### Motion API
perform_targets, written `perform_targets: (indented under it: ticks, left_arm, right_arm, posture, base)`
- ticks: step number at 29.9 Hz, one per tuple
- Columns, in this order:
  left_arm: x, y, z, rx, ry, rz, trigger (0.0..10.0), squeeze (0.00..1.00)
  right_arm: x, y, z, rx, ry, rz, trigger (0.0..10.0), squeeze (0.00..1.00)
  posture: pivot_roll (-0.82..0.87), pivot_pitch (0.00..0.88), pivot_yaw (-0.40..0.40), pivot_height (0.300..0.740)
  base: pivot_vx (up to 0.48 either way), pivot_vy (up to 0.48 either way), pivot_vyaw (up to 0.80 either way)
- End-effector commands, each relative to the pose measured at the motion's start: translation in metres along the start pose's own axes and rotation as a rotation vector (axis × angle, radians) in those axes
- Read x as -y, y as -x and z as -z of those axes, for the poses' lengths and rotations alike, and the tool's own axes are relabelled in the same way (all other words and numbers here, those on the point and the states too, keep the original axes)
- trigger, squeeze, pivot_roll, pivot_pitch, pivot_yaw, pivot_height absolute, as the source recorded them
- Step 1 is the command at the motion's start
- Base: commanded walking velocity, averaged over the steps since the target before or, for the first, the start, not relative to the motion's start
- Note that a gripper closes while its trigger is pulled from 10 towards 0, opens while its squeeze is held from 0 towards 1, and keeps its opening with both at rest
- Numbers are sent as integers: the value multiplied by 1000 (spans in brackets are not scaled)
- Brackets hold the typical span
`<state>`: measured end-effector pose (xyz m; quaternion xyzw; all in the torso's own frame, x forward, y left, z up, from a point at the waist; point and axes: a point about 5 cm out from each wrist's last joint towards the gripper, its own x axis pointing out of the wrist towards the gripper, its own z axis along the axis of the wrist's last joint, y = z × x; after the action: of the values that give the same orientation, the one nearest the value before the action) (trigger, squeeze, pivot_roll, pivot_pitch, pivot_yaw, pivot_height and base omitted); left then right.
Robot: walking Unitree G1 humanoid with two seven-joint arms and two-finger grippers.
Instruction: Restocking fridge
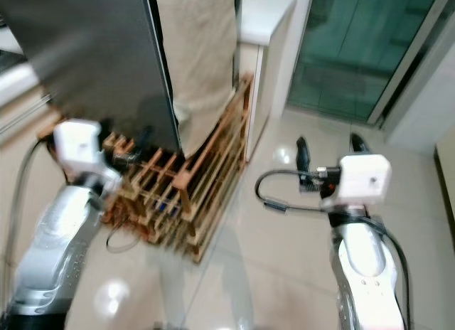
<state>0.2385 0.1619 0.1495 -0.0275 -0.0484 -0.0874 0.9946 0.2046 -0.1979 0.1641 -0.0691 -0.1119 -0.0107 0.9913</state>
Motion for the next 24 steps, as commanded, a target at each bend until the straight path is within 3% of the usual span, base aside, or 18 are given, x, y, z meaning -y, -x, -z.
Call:
perform_targets:
  ticks: [1,4,8,17,24]
  left_arm:
    - [10,0,-23,98,2,31,10000,0]
    - [20,-8,-28,138,61,29,10000,0]
    - [31,-20,-31,125,70,77,10000,0]
    - [32,-36,-35,115,28,67,10000,0]
    - [41,-45,-41,137,61,106,10000,0]
  right_arm:
    - [6,1,-10,46,9,28,10000,0]
    - [15,-1,1,0,-14,93,10000,0]
    - [9,-9,3,-24,-19,74,10000,0]
    - [7,-21,1,-26,-45,49,10000,0]
    - [2,-26,0,-18,-50,31,10000,0]
  posture:
    - [-133,0,36,740]
    - [-127,0,26,740]
    - [-133,0,26,740]
    - [-145,0,35,740]
    - [-148,0,37,740]
  base:
    - [0,0,0]
    - [0,0,0]
    - [419,-62,0]
    - [445,0,0]
    - [479,0,0]
